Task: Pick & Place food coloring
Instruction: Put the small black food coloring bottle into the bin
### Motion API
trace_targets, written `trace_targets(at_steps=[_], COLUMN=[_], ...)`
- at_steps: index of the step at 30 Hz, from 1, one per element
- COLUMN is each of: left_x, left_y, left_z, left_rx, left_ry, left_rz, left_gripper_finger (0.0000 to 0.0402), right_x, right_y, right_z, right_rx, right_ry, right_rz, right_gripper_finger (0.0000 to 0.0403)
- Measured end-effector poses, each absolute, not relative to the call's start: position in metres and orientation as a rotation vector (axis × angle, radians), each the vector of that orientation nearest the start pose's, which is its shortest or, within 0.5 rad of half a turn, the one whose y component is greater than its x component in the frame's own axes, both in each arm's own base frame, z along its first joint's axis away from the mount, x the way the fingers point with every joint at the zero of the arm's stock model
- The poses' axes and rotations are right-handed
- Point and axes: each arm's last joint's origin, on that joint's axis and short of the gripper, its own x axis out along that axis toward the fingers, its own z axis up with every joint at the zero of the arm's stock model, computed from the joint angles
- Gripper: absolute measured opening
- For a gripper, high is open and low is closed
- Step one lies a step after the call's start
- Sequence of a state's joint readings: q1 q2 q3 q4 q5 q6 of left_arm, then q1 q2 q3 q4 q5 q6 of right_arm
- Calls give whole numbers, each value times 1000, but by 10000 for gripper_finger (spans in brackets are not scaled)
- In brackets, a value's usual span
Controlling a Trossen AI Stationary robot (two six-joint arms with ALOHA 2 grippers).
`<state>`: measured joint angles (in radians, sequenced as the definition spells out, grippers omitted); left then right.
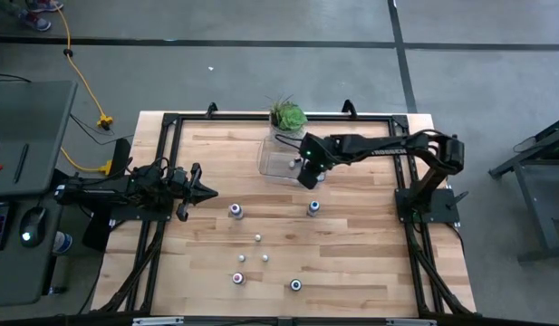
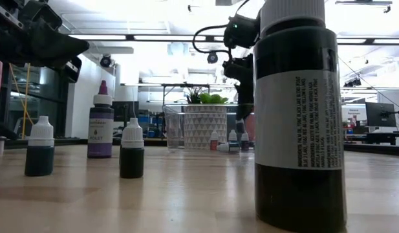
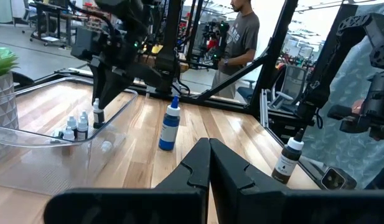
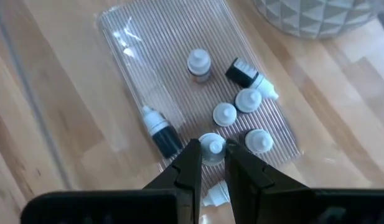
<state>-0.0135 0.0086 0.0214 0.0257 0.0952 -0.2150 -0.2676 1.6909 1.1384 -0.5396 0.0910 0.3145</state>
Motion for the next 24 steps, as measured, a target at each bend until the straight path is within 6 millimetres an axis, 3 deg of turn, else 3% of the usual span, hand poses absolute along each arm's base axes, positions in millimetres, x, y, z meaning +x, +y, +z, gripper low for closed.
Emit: trace_targets(at_steps=[9,14,24], left_x=[97,97,97], left_y=[-4,-4,-4], left_z=[173,173,173], left_rx=[-213,-213,-213], left_ry=[-27,-27,-27], left_rz=[-112,-112,-111], left_gripper_finger=[0,0,0], right_x=[319,316,315], right_y=[-91,-92,-95], right_z=[189,184,184], right_rx=[385,389,398], right_ry=[1036,1044,1046], right_rz=[-483,-489,-491], right_gripper_finger=[48,68,77])
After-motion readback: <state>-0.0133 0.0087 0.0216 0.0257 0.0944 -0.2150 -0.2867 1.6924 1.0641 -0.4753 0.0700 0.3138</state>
